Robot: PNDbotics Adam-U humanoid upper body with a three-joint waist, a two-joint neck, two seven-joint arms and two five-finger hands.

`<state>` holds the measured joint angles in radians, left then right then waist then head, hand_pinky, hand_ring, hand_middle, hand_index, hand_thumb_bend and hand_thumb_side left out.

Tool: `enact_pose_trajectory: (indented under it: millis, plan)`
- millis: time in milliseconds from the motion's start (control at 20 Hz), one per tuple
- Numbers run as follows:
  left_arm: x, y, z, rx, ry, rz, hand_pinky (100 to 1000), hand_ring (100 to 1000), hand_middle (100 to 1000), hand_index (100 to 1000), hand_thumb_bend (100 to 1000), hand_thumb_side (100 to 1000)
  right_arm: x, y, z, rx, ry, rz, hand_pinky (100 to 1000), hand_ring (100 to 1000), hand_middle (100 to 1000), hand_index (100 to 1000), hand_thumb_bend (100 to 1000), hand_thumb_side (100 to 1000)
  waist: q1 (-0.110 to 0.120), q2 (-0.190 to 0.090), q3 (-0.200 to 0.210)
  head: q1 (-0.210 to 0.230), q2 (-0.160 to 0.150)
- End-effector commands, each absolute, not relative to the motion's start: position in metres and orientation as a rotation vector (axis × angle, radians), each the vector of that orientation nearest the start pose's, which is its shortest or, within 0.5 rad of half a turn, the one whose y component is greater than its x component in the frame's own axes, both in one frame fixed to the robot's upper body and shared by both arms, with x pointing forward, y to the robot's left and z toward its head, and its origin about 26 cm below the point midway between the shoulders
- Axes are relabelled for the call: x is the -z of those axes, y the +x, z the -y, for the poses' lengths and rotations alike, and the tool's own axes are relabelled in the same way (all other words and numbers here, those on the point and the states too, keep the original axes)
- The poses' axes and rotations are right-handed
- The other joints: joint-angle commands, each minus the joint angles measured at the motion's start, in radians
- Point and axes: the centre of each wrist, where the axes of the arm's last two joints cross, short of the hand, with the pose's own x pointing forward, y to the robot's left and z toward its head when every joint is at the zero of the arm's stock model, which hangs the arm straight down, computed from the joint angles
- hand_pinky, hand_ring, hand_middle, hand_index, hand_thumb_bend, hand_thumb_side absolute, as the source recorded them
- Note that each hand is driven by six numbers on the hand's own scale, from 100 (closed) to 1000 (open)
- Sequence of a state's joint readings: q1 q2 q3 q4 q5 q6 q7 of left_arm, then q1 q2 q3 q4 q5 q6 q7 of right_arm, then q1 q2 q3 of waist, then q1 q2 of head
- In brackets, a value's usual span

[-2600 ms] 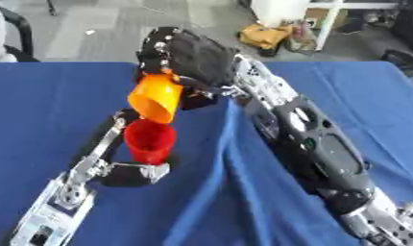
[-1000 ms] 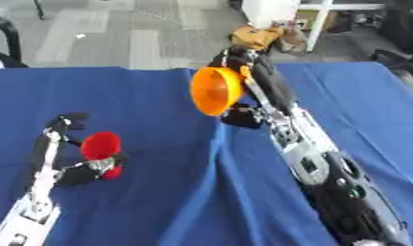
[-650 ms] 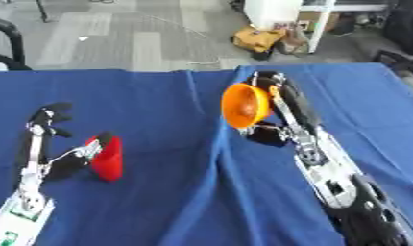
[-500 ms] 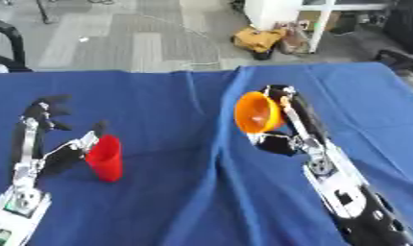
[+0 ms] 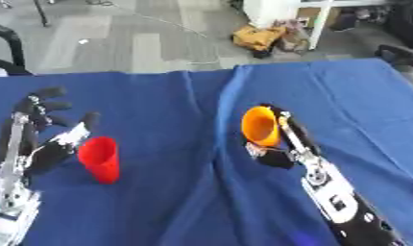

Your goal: Pour the contents of one cup into another cup.

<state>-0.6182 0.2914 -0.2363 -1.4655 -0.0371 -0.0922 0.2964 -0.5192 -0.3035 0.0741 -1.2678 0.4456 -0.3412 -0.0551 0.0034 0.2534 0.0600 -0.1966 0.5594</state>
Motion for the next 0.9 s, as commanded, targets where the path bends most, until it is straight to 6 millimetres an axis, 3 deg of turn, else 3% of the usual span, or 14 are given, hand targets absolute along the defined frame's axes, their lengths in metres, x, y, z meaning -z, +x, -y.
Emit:
enact_pose_trajectory:
  millis: [50, 550, 900]
  plan:
    - [-0.171, 0.394, -0.197, 0.315, 0.212, 2.198, 548, 685, 718, 774, 647, 369, -0.100, 0.408, 0.277, -0.746, -0.471, 2.101, 804, 1000, 793, 855, 385, 393, 0.000, -0.021, -0.002, -0.003, -0.010]
    - [-0.171, 0.392, -0.198, 0.313, 0.209, 2.195, 548, 673, 708, 774, 648, 364, -0.120, 0.406, 0.293, -0.747, -0.334, 2.157, 857, 1000, 842, 890, 509, 264, 0.004, -0.024, -0.004, -0.006, -0.010]
    - [-0.172, 0.388, -0.202, 0.319, 0.209, 2.202, 544, 670, 706, 773, 650, 348, -0.146, 0.391, 0.319, -0.656, -0.385, 2.224, 783, 1000, 775, 861, 442, 237, -0.002, -0.022, -0.009, 0.000, -0.009]
